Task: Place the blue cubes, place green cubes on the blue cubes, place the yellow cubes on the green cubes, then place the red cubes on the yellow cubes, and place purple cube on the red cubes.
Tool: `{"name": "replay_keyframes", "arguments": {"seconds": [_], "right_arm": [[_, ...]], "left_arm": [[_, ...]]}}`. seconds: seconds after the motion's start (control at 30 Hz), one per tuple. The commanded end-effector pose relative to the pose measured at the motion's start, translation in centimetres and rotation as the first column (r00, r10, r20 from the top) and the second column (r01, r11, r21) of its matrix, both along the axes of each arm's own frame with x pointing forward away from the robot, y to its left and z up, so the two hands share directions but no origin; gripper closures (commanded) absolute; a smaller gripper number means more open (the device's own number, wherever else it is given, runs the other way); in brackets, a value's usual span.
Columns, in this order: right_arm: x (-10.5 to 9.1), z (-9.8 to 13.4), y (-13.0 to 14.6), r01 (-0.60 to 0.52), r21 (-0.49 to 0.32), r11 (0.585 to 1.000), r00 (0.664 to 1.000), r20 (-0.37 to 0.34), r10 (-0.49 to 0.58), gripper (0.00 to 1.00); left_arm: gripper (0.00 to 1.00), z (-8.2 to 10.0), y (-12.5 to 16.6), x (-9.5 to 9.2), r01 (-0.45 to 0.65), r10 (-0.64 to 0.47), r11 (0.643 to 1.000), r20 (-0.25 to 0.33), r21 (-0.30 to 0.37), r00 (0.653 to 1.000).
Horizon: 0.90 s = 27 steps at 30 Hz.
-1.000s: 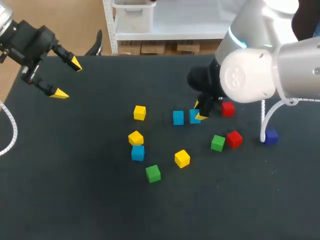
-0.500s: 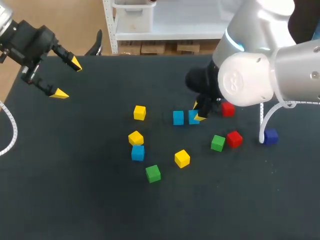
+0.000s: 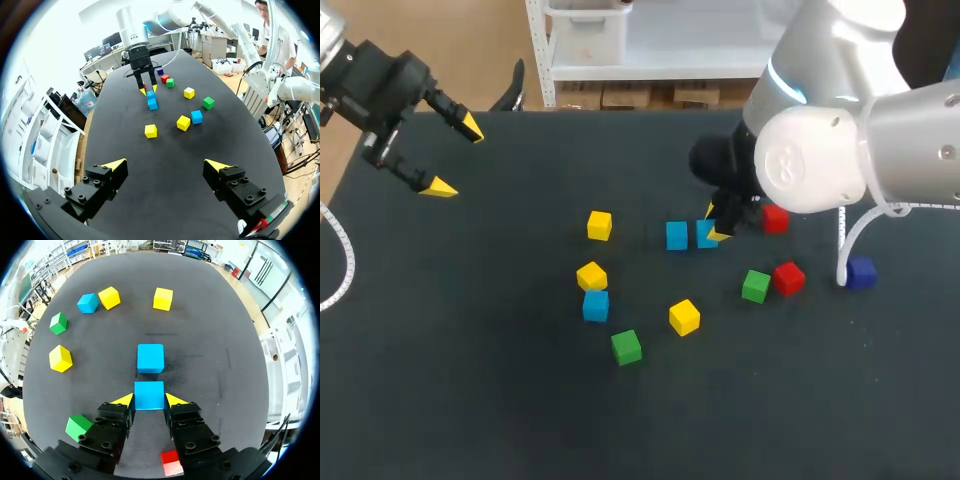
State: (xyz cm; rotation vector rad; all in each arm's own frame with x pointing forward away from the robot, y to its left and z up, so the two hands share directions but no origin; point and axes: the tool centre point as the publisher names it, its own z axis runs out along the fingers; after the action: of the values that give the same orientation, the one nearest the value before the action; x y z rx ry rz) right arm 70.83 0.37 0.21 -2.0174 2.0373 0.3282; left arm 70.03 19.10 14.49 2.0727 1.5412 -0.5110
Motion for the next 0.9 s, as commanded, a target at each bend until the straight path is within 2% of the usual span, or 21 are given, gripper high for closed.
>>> {"name": "replay_keyframes", "arguments": {"seconds": [0.03,0.83,0.9], "right_arm": [[0.16,-0.06,0.08,-0.002,-0.001,1.0,1.0,-0.002,0.002,1.0],[0.11,-0.36,0.16,-0.009,-0.001,1.0,1.0,-0.011,0.009,1.0],[0.11,-0.36,0.16,-0.009,-0.001,1.0,1.0,-0.012,0.009,0.95]], "left_arm": [[0.0,-0.04,0.03,-0.02,0.001,-0.001,1.0,0.003,0.0,1.0],[0.0,-0.04,0.03,-0.02,0.001,-0.001,1.0,0.003,0.0,1.0],[0.0,-0.04,0.03,-0.02,0.001,-0.001,1.0,0.003,0.0,1.0]]}}
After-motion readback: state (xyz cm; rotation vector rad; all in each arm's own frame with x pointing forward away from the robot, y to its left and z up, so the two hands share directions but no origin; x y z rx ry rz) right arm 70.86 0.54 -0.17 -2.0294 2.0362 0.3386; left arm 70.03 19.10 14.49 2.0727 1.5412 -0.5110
